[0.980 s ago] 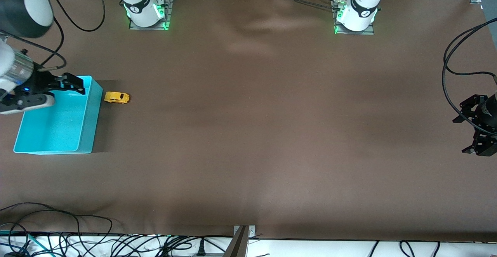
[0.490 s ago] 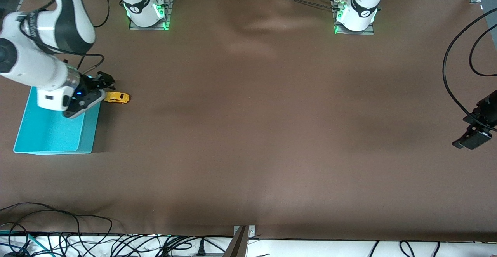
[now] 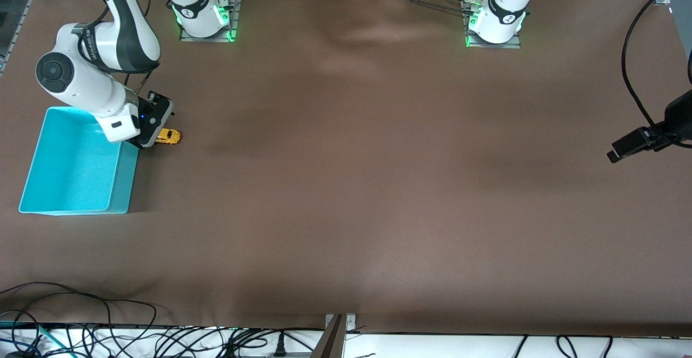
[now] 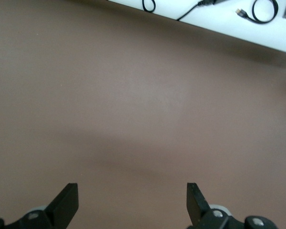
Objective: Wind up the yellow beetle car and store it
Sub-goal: 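Reach the right gripper to the car while the left gripper retracts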
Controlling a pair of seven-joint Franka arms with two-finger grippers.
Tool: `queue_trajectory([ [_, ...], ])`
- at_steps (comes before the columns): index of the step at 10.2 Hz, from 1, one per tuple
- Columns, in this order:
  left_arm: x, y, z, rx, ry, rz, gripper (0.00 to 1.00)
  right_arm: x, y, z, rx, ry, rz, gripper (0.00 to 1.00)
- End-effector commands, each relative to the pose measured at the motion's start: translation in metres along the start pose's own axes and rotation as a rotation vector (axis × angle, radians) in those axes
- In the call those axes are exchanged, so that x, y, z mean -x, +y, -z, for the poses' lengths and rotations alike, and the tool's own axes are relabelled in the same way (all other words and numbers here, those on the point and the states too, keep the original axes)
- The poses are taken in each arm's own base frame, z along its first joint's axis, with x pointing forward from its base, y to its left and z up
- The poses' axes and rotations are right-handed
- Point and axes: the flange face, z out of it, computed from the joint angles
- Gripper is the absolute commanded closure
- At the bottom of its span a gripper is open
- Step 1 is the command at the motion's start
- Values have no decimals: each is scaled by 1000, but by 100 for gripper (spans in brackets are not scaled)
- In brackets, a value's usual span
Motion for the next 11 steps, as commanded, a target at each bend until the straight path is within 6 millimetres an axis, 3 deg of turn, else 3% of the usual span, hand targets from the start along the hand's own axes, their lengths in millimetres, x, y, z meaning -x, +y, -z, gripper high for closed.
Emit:
queue_trajectory([
  [1, 21, 8, -10, 16, -32, -72, 1, 35, -14, -24, 36, 12, 162, 0],
  [3, 30, 7, -29, 16, 14, -106, 1, 61, -21, -53, 54, 23, 225, 0],
  [7, 23, -7, -29, 40, 36, -136, 0, 81, -19, -109, 87, 71, 311, 0],
  [8, 22, -10, -29, 39, 35, -148, 0, 85, -16, -117, 102, 80, 338, 0],
  [11, 24, -14, -31, 32, 12, -204, 0, 85, -12, -118, 137, 80, 357, 0],
])
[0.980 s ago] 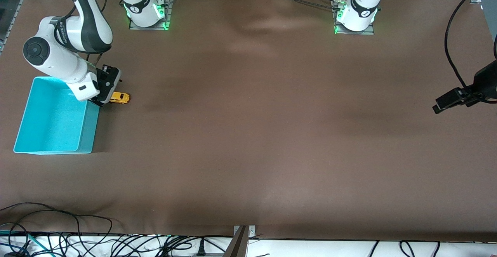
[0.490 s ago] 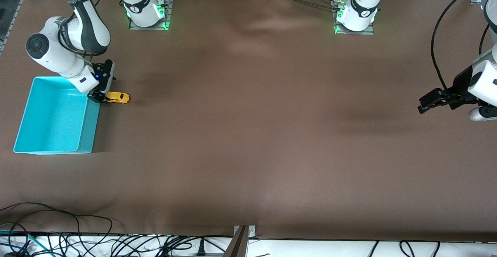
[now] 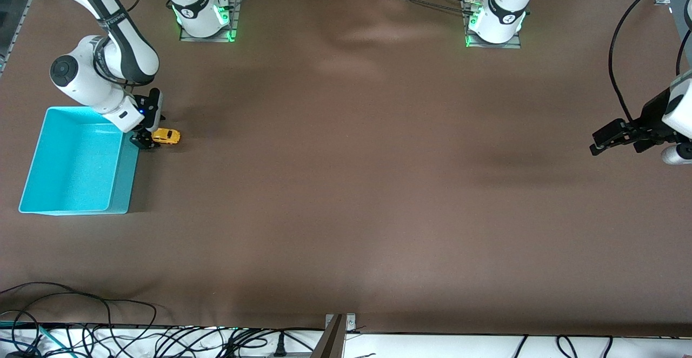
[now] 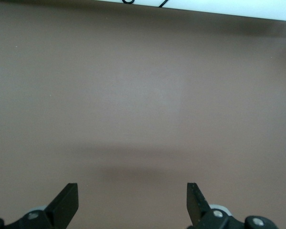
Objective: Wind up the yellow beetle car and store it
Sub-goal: 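Reach the right gripper to the car while the left gripper retracts, then close the right gripper on the yellow car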
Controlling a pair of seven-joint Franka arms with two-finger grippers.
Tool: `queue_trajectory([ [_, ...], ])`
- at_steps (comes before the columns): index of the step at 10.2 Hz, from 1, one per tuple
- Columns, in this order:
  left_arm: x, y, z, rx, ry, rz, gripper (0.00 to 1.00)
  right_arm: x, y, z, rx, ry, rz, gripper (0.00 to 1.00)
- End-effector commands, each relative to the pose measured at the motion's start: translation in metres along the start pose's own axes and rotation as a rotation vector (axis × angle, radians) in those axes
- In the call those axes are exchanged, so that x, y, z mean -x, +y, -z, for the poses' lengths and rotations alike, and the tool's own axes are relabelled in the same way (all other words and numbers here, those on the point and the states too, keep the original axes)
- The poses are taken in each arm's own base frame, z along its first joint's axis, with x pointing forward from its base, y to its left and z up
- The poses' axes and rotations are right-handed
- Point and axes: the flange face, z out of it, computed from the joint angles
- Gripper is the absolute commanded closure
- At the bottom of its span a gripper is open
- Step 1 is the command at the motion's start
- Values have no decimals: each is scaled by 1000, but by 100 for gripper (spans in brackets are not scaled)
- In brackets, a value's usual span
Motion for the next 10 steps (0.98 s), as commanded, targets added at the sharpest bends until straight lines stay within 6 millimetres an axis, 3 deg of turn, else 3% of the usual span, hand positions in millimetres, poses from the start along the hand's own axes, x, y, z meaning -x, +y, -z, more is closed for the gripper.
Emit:
queue_trajectory([
  [1, 9, -5, 4, 15, -5, -46, 0, 0, 2, 3, 23, -2, 28, 26],
  [2, 9, -5, 4, 13, -7, -43, 0, -1, 1, -1, 15, 2, 29, 54],
  [3, 9, -5, 7, 13, -1, -43, 0, -1, 0, -2, 9, 5, 28, 73],
  [4, 7, -4, 12, 14, 8, -48, 0, -2, -1, -4, 5, 7, 28, 76],
  [5, 7, -3, 13, 14, 10, -50, 0, -2, -2, -4, -3, 7, 36, 92],
  [6, 6, -3, 13, 14, 11, -52, 0, -1, -3, 0, -24, 7, 54, 100],
  [10, 9, -1, 16, 14, 0, -52, 0, -8, -1, 69, -109, -42, 93, 100],
])
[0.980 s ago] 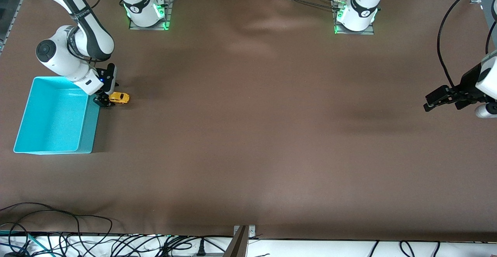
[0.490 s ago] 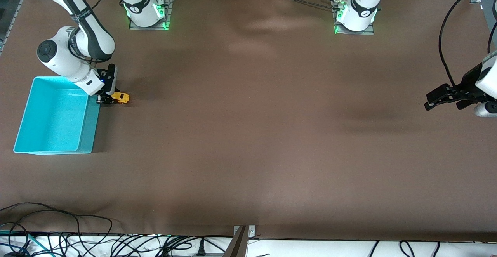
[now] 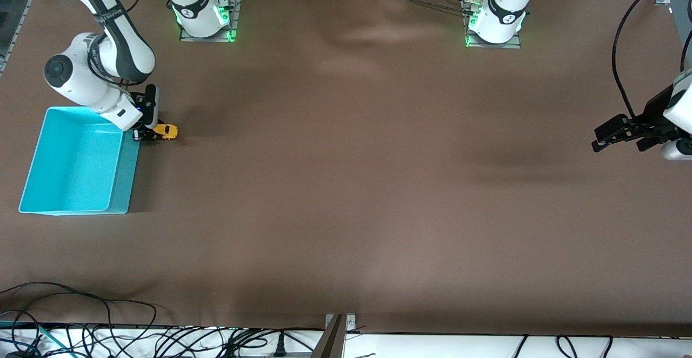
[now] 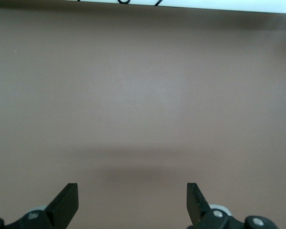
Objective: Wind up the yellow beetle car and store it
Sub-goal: 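Close the right gripper on the yellow car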
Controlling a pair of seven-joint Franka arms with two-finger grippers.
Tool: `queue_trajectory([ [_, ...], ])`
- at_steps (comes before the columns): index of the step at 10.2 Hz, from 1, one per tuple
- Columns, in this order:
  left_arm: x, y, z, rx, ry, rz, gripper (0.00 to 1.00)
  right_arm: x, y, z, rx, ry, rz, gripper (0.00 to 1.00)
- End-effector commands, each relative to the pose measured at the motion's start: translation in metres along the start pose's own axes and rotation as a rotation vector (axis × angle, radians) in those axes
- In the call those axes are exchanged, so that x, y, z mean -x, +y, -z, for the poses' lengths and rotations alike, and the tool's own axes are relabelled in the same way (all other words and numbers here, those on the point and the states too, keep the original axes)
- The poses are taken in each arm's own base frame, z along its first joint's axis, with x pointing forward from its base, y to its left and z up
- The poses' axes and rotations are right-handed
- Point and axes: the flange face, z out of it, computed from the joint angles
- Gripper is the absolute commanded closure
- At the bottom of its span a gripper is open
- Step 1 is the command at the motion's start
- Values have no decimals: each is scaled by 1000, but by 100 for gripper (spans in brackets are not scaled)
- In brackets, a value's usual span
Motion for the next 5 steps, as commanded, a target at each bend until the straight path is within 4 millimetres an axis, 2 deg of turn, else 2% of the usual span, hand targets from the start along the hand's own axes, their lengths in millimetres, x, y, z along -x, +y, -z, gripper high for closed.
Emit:
queue_trajectory([
  [1, 4, 2, 14, 15, 9, -19, 0, -6, -6, 47, -52, -21, 17, 100],
  [5, 4, 3, 14, 16, 9, -22, 0, -16, 3, 99, -112, 88, 55, 100],
])
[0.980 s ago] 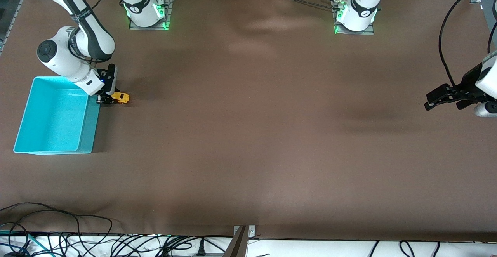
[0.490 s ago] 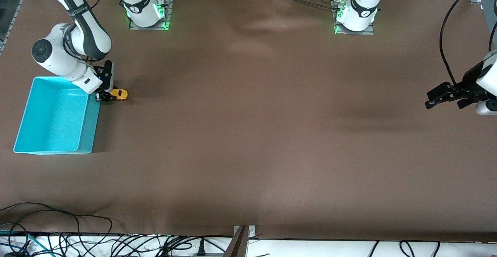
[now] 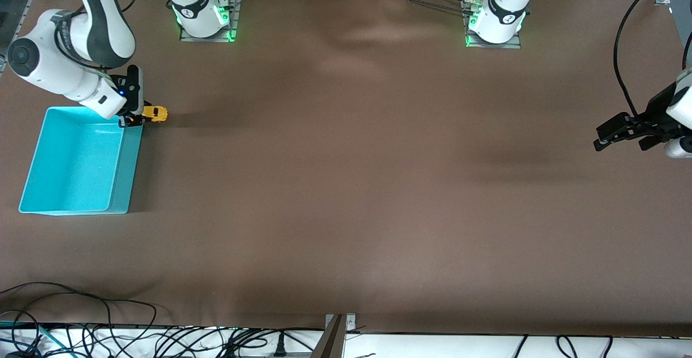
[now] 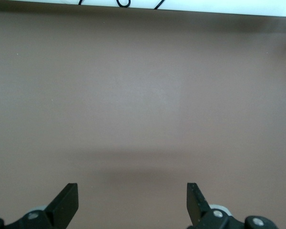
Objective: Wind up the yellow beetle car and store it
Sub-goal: 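Lift the car and lower it into the cyan box with the right gripper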
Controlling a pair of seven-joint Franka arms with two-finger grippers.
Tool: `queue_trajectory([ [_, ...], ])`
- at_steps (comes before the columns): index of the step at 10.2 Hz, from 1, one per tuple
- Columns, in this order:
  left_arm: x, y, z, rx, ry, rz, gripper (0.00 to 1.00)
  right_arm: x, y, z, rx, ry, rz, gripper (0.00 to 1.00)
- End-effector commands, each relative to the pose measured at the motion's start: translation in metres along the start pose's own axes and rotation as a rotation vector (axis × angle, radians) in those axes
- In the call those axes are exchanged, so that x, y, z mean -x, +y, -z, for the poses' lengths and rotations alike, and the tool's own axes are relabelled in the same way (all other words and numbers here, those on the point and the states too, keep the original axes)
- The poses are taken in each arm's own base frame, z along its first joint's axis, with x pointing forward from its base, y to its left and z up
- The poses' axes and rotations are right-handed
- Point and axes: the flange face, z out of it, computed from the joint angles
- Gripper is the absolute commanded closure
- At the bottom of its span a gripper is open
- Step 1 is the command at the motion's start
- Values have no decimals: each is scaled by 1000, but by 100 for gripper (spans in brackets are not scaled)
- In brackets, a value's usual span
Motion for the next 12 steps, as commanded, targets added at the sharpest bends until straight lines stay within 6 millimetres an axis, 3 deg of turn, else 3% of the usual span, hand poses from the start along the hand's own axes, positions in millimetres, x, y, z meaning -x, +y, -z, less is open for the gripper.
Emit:
queue_trajectory([
  [1, 3, 2, 8, 16, 0, -21, 0, -1, 2, 31, -8, 30, 57, 100],
  [3, 3, 5, 7, 15, 0, -27, 0, 10, 9, 57, 15, 10, 190, 100],
  [6, 2, 2, 5, 16, -5, -21, 0, 79, 18, 70, -16, -76, 323, 100],
  [9, 2, 1, 5, 16, -6, -19, 0, 143, 20, 56, -65, -100, 437, 100],
  [12, 2, 1, 5, 16, -6, -19, 0, 216, 28, 26, -73, -59, 553, 100],
])
